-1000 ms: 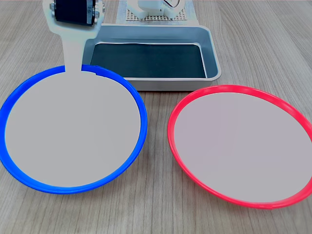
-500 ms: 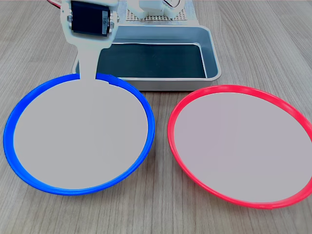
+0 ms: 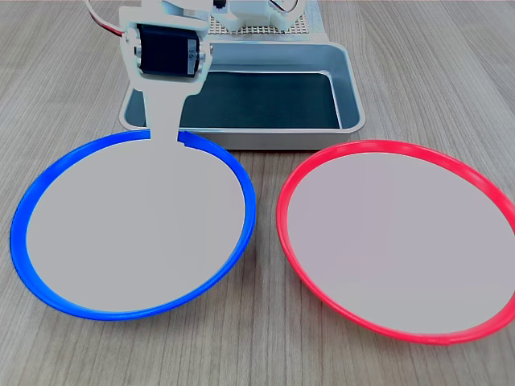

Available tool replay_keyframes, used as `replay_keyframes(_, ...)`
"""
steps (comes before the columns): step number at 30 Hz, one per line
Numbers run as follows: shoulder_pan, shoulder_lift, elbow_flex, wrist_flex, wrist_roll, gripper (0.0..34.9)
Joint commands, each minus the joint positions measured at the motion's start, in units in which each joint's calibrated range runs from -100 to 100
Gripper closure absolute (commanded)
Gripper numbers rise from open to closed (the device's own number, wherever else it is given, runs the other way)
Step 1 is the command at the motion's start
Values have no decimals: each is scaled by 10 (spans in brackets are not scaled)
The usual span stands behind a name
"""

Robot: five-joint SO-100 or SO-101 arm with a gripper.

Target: Lift the stacked dish and set it down on the table.

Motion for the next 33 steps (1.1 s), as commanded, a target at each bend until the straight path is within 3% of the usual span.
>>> replay_keyframes(1,4,-46,4,12,6,247)
replay_keyframes(10,6,-135,-4,114,18,255)
replay_keyframes(15,-25,-177,-11,154,10,270)
replay_keyframes(20,-106,-166,-38,148,-26,262)
replay_keyframes(24,-171,-140,-52,132,-41,205)
replay_keyframes(26,-195,-125,-56,121,-45,192)
replay_keyframes(33,-232,-44,-87,89,-45,189)
